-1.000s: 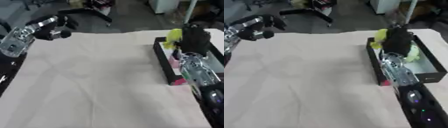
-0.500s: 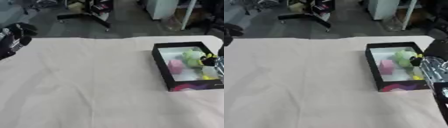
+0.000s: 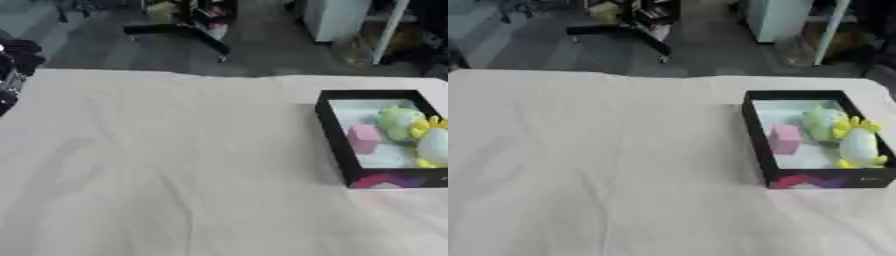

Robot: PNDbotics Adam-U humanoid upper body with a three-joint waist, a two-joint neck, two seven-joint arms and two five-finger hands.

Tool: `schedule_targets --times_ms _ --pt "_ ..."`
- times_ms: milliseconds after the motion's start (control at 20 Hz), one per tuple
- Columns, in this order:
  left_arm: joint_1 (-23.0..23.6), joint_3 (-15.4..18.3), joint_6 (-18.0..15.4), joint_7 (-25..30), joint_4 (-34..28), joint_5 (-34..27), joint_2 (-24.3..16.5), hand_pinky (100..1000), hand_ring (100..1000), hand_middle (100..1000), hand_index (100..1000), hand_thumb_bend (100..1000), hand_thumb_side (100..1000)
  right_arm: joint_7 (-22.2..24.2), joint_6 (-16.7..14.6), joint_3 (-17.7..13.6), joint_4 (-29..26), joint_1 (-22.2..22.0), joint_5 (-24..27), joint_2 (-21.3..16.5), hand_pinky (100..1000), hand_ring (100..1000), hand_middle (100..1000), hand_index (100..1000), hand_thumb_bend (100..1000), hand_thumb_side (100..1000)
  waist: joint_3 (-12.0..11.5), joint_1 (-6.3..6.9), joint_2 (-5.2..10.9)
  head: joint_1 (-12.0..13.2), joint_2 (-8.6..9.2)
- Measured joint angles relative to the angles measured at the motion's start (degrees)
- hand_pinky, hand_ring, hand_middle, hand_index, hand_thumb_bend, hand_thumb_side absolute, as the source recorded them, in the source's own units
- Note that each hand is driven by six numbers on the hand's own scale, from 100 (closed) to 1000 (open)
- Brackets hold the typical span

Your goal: Pick up the objects with one hand, pass them to the other hand, and then place them into the box on the other side of the table.

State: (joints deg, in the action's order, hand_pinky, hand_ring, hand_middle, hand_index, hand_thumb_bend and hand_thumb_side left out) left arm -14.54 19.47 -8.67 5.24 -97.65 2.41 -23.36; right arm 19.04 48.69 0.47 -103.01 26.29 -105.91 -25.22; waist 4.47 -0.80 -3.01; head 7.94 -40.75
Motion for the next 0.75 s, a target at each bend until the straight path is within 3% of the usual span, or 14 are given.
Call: schedule_targets --times_ms 200,400,750 --pt "1.0 1.7 1.7 -3.4 -3.8 3.0 4.4 824 705 693 765 387 683 -14.4 2.6 -0.9 -6.8 -4.0 3.5 8.0 416 754 756 930 100 504 0.2 -0.05 -0.54 1.0 -0.39" --pt "2.3 2.2 3.1 -5.3 -6.9 3.7 8.1 820 691 677 752 357 687 -31.5 3.0 -0.7 -9.7 -7.2 13.2 14.1 397 744 746 923 100 549 0.5 -0.07 -1.16 1.7 -1.14" --pt "4.9 1.9 4.7 -6.0 -8.4 2.5 12.5 816 686 671 743 322 690 -43.0 -8.4 0.4 -9.3 -11.2 33.7 17.3 375 739 740 911 100 616 0.2 -0.23 -1.31 1.1 -2.64"
